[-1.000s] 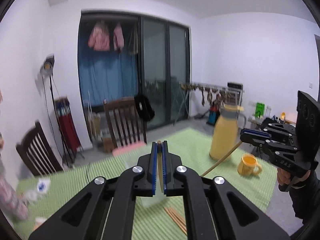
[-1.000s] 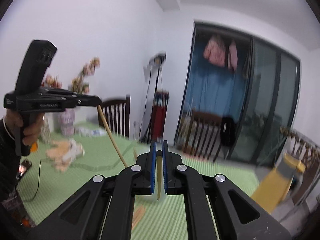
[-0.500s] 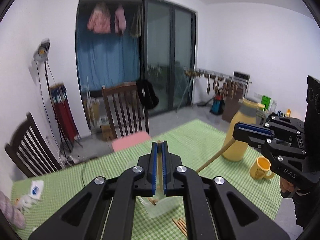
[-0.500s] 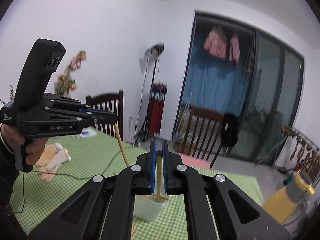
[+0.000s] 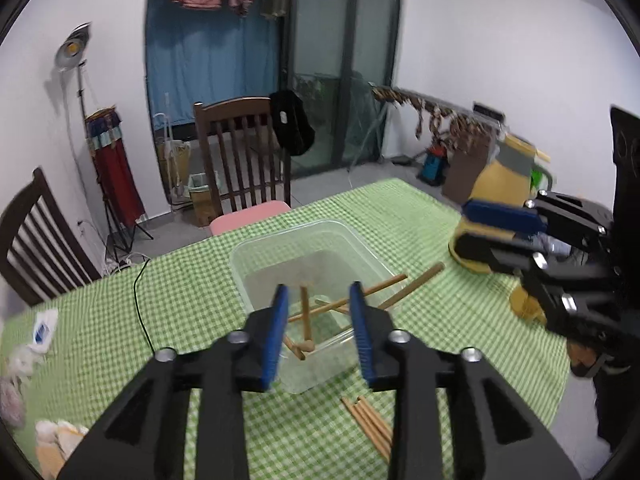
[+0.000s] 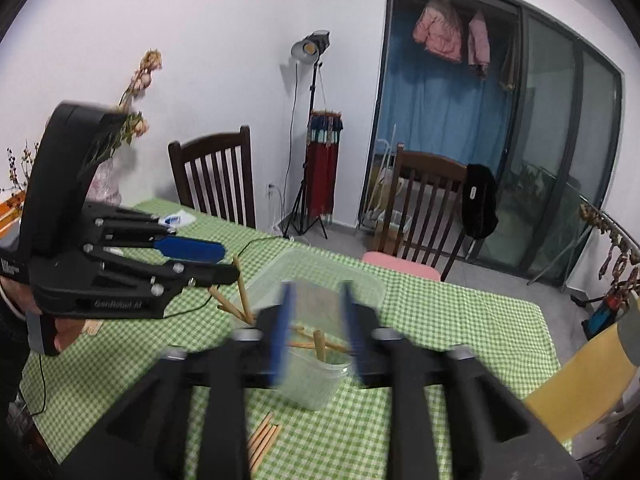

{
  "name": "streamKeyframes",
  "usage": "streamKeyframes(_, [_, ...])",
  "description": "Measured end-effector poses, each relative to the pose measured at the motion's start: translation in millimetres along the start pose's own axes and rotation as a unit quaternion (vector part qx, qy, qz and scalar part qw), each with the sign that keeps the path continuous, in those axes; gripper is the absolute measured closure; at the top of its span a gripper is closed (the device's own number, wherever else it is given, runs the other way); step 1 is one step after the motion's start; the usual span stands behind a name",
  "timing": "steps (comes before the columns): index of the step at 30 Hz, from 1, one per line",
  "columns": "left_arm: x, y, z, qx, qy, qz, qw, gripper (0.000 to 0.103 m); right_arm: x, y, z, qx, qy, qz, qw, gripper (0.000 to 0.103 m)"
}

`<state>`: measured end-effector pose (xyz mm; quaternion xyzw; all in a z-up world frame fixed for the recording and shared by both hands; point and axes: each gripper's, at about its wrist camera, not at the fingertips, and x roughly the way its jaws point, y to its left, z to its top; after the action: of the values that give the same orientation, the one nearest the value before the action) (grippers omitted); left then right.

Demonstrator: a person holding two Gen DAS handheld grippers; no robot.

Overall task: Organize utensils
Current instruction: 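Open the right tool over the container while the left tool releases its chopstick inside, then withdraw both open tools back over the remaining chopsticks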

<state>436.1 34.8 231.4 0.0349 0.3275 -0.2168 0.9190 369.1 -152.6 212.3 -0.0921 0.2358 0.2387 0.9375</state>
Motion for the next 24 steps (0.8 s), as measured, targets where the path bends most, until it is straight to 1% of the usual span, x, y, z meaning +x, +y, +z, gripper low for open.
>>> streamKeyframes(2, [-10,4,-7,-0.025,-0.02,0.004,0.9995,0.071,-11,-1,1,0.009,-0.017,-0.003,1.0,0.054])
streamKeyframes(4, [-31,4,-21,-0.053,-0.055,0.027,0.9967,0.067,-25,-1,-2,0.016,-0.031,-0.004,0.999,0.054])
streamKeyframes(5, [-40,3,-28,-0.061,-0.067,0.033,0.9954,0.063,-32,-1,-5,0.018,-0.036,-0.006,0.999,0.051])
streamKeyframes(6, [-53,2,-39,-0.075,-0.087,0.037,0.9927,0.06,-40,0,-8,0.019,-0.044,-0.006,0.999,0.05])
streamKeyframes(7, [-61,-1,-49,-0.086,-0.098,0.035,0.9908,0.055,-49,0,-14,0.018,-0.049,-0.008,0.999,0.048])
streamKeyframes(9, [-70,-6,-71,-0.098,-0.099,0.034,0.9896,0.054,-62,2,-26,0.017,-0.052,-0.009,0.998,0.048])
streamKeyframes(10, [-73,-11,-82,-0.091,-0.097,0.038,0.9904,0.053,-71,5,-35,0.015,-0.052,-0.009,0.999,0.048])
streamKeyframes(11, [-76,-16,-91,-0.082,-0.096,0.045,0.991,0.052,-75,5,-41,0.014,-0.051,-0.012,0.999,0.046])
streamKeyframes(12, [-81,-21,-104,-0.074,-0.098,0.063,0.9904,0.051,-80,7,-47,0.014,-0.05,-0.015,0.999,0.045])
streamKeyframes(14, [-90,-32,-125,-0.061,-0.109,0.088,0.9882,0.044,-91,12,-62,0.014,-0.049,-0.014,0.999,0.039])
streamKeyframes(19, [-110,-50,-169,-0.066,-0.126,0.112,0.9835,0.035,-109,30,-101,0.005,-0.046,-0.039,0.998,0.029])
streamKeyframes(20, [-114,-54,-180,-0.07,-0.13,0.118,0.982,0.034,-111,32,-108,0.007,-0.045,-0.04,0.998,0.026])
streamKeyframes(22, [-120,-58,-198,-0.075,-0.13,0.125,0.9808,0.033,-114,36,-121,0.013,-0.043,-0.041,0.998,0.025])
streamKeyframes(24, [-127,-65,-214,-0.067,-0.126,0.125,0.9819,0.033,-114,39,-129,0.017,-0.035,-0.048,0.998,0.023])
